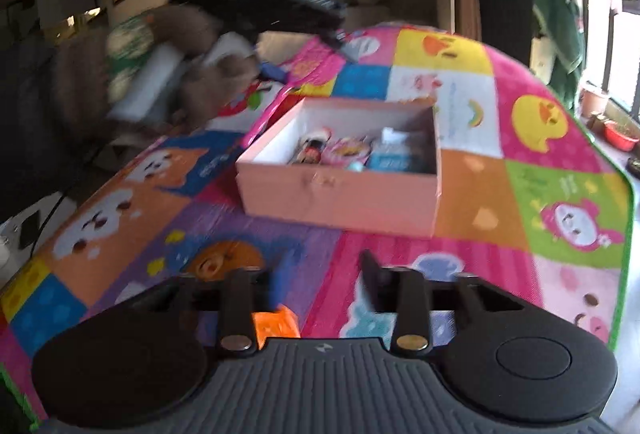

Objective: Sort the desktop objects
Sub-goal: 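Carry the pink net into the box with the left gripper while the right drops the pumpkin in, then grasp the orange cup with the right gripper and drop it into the box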

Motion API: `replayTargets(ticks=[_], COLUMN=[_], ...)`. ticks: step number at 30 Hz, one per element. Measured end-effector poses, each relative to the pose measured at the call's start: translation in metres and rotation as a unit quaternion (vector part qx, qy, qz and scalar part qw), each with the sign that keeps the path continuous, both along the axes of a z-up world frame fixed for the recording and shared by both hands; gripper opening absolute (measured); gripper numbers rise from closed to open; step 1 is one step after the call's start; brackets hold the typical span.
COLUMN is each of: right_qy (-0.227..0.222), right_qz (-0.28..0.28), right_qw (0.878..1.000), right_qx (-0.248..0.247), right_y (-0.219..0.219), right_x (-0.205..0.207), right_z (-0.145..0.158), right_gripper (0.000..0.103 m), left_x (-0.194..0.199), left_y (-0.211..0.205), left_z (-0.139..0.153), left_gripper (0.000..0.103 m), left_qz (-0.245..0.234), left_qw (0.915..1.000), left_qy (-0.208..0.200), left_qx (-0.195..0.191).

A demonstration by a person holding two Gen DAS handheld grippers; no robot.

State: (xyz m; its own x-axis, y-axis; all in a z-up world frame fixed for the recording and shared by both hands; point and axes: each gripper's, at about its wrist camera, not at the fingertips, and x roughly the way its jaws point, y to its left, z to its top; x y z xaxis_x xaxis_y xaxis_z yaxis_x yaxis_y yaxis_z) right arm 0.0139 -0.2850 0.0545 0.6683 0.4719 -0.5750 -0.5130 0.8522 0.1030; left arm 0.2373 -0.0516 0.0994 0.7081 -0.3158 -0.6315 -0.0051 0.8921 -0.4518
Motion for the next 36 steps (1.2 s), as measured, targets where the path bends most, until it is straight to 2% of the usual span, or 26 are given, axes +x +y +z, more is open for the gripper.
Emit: replayTargets(ticks=[1, 2, 3, 5, 11, 13, 17, 19, 21, 24, 27, 29, 32, 36], right_qy=[0.002, 0.002, 0.005, 0.019, 0.052, 0.054, 0.055, 0.054, 0.054, 0.038, 0.010, -0.006, -0.014, 0.001], right_qz=[0.005, 0.011, 0.021, 0.041, 0.070, 0.072, 0.080, 0.078, 0.071, 0.052, 0.028, 0.020, 0.019, 0.023], right_qw=[1.000, 1.000, 1.000, 0.999, 0.996, 0.995, 0.992, 0.991, 0.992, 0.994, 0.997, 0.998, 0.999, 0.999], right_qx=[0.000, -0.001, -0.004, -0.010, -0.029, -0.037, -0.079, -0.093, -0.094, -0.088, -0.069, -0.056, -0.044, -0.046], right_y=[0.001, 0.002, 0.004, 0.009, 0.023, 0.028, 0.040, 0.043, 0.042, 0.036, 0.028, 0.029, 0.043, 0.080], right_x=[-0.002, -0.004, -0.007, -0.010, -0.013, -0.014, -0.016, -0.017, -0.016, -0.007, 0.013, 0.031, 0.064, 0.111], right_z=[-0.003, -0.006, -0.009, -0.016, -0.042, -0.045, -0.047, -0.045, -0.041, -0.019, 0.021, 0.047, 0.070, 0.068], right_gripper=[0.074, 0.083, 0.083, 0.083, 0.083, 0.079, 0.049, 0.048, 0.048, 0.048, 0.048, 0.048, 0.048, 0.048], left_x=[0.002, 0.004, 0.004, 0.001, -0.031, -0.048, -0.079, -0.095, -0.112, -0.147, -0.184, -0.200, -0.203, -0.193], left_y=[0.002, 0.003, 0.005, 0.007, 0.030, 0.039, 0.063, 0.073, 0.078, 0.067, 0.041, 0.029, 0.027, 0.036], left_z=[-0.005, -0.008, -0.011, -0.009, 0.014, 0.016, 0.007, -0.004, -0.016, -0.036, -0.052, -0.061, -0.075, -0.089], left_gripper=[0.096, 0.097, 0.097, 0.099, 0.100, 0.101, 0.102, 0.102, 0.102, 0.102, 0.102, 0.103, 0.103, 0.103], left_qz=[-0.004, -0.016, -0.030, -0.046, -0.054, -0.048, -0.026, -0.018, -0.018, -0.040, -0.080, -0.085, -0.070, -0.044], left_qw=[0.9999, 0.9995, 0.9989, 0.9987, 0.9979, 0.9975, 0.9976, 0.9986, 0.9988, 0.9960, 0.9843, 0.9778, 0.9796, 0.9838], left_qy=[0.010, 0.018, 0.021, 0.015, -0.035, -0.049, -0.059, -0.044, -0.033, -0.020, -0.042, -0.061, -0.052, -0.013], left_qx=[-0.012, -0.023, -0.029, -0.019, 0.003, 0.014, 0.024, 0.025, 0.032, 0.078, 0.151, 0.181, 0.181, 0.173])
